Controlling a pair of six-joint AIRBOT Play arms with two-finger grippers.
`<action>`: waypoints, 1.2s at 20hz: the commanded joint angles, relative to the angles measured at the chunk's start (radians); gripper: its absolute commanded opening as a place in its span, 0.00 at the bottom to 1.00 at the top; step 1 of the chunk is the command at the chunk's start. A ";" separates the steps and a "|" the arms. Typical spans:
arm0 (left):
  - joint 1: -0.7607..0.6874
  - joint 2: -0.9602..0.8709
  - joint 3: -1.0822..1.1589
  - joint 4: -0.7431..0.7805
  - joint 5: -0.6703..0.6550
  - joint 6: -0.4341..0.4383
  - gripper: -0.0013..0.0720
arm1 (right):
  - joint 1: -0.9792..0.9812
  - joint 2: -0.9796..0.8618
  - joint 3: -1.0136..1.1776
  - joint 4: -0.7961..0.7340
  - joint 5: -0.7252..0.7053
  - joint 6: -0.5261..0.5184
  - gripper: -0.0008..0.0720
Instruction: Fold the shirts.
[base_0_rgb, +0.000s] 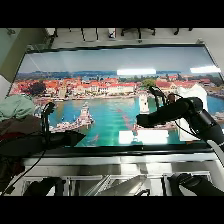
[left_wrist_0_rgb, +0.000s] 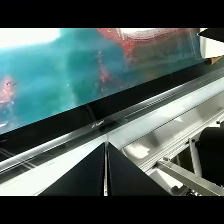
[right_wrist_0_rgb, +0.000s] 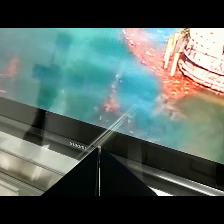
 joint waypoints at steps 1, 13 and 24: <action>0.000 0.002 -0.001 0.003 -0.004 0.000 0.04 | 0.001 0.001 -0.001 0.000 0.001 0.001 0.04; 0.474 -0.515 0.372 0.940 -0.172 -0.053 0.98 | 0.001 0.000 -0.001 0.000 0.001 0.001 0.04; 0.696 -1.304 0.937 0.933 -0.220 -0.060 0.98 | 0.001 0.000 -0.001 0.000 0.001 0.001 0.04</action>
